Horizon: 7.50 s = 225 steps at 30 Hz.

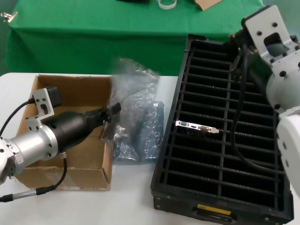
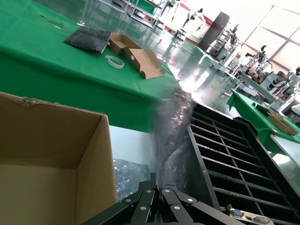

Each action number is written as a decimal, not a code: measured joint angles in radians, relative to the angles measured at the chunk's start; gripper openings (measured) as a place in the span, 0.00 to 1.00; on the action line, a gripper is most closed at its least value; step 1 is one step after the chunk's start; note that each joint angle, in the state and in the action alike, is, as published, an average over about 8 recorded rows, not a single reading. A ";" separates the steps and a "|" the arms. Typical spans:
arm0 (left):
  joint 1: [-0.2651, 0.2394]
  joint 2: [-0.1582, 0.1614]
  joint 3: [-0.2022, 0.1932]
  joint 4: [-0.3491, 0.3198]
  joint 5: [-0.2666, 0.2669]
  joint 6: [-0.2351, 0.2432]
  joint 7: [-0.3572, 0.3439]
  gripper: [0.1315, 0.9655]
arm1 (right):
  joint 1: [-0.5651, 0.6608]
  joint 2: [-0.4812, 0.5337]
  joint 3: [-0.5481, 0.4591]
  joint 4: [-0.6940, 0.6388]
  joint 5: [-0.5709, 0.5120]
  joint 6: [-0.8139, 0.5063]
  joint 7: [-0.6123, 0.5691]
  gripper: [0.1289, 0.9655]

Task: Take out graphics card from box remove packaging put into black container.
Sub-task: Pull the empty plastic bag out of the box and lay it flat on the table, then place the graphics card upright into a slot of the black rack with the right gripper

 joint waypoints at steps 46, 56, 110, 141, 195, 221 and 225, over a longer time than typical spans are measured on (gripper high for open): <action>0.167 0.103 -0.294 -0.029 0.422 0.066 -0.307 0.28 | 0.815 0.379 -0.687 -0.535 0.928 -0.058 0.403 0.07; 0.321 0.177 -0.592 -0.080 0.278 0.145 -0.036 0.55 | 0.887 0.249 -0.759 -0.860 1.045 -0.045 0.270 0.07; 0.343 0.327 -0.837 0.051 0.211 0.284 0.279 1.00 | 0.806 0.036 -0.520 -1.392 0.959 0.177 -0.177 0.07; 0.385 0.308 -0.854 -0.002 0.226 0.250 0.276 1.00 | 0.710 0.118 -0.387 -1.226 0.957 0.094 -0.253 0.07; 0.411 0.313 -0.894 -0.026 0.203 0.240 0.324 1.00 | 0.895 0.015 -0.463 -1.711 1.151 0.203 -0.705 0.07; 0.380 0.349 -0.889 0.001 0.218 0.209 0.358 1.00 | 0.993 -0.001 -0.785 -1.910 1.560 0.227 -0.998 0.07; 0.387 0.353 -0.878 -0.022 0.221 0.194 0.346 1.00 | 0.995 -0.001 -0.772 -1.936 1.559 0.224 -1.050 0.07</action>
